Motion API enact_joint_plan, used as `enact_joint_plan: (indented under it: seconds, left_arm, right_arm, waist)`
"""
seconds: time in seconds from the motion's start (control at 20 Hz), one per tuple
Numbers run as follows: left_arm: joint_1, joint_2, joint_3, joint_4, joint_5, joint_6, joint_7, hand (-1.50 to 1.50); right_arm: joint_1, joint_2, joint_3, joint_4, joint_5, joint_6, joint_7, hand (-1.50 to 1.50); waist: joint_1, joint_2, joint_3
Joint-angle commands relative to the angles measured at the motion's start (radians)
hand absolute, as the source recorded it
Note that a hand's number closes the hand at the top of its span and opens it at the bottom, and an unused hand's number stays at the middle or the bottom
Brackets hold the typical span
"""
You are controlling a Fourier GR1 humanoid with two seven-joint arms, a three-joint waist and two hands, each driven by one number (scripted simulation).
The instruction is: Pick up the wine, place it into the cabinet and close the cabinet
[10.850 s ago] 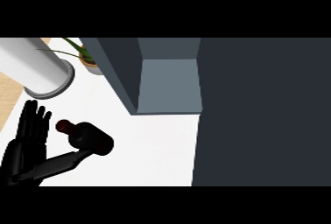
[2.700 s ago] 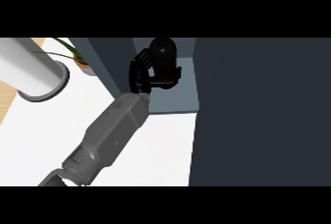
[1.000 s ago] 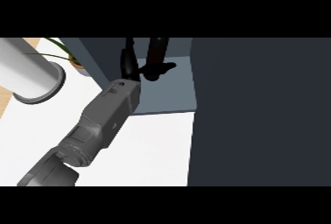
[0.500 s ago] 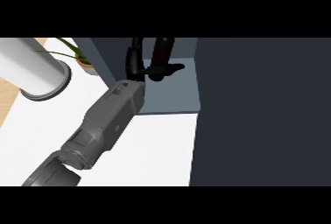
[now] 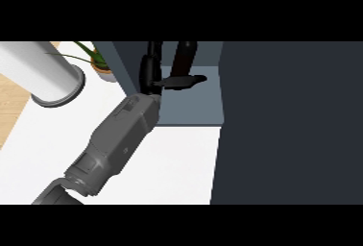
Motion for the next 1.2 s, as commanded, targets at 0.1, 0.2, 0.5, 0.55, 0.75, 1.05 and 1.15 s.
enact_joint_plan:
  seconds: [0.1, 0.2, 0.5, 0.55, 0.75, 1.05, 1.15]
  left_arm:
    - [0.082, 0.023, -0.018, -0.154, -0.025, 0.005, 0.033, -1.50]
    - [0.186, 0.035, -0.056, -0.259, -0.030, 0.007, 0.050, -1.50]
    - [0.358, 0.015, -0.137, -0.505, -0.055, 0.032, 0.088, -1.50]
    - [0.344, 0.027, -0.142, -0.569, -0.060, 0.084, 0.146, -1.50]
    - [0.555, 0.024, -0.230, -0.734, -0.089, 0.082, 0.104, -1.50]
    - [0.745, 0.063, -0.339, -0.976, -0.159, 0.161, 0.127, -1.50]
    - [0.794, 0.118, -0.346, -1.133, -0.155, 0.202, 0.196, -1.50]
  right_arm:
    - [0.042, -0.035, -0.017, -0.222, -0.084, -0.014, 0.114, -1.50]
    - [0.106, -0.026, 0.000, -0.232, -0.077, -0.012, 0.070, -1.50]
    - [0.051, -0.027, 0.004, -0.217, -0.049, -0.031, 0.077, -1.50]
    - [0.069, -0.025, 0.016, -0.214, -0.033, -0.026, 0.050, -1.50]
    - [0.012, -0.024, 0.022, -0.210, -0.036, -0.057, 0.110, -1.50]
    - [-0.027, -0.056, -0.036, -0.196, -0.077, -0.041, 0.125, -1.50]
    - [0.025, -0.040, -0.001, -0.185, -0.054, -0.036, 0.073, -1.50]
  waist:
    - [0.000, 0.002, 0.000]
    - [0.013, -0.009, 0.000]
    - [0.016, -0.004, 0.000]
    - [0.014, -0.007, 0.000]
    - [0.018, -0.002, -0.001]
    - [0.012, 0.002, 0.000]
    - [0.012, -0.001, 0.001]
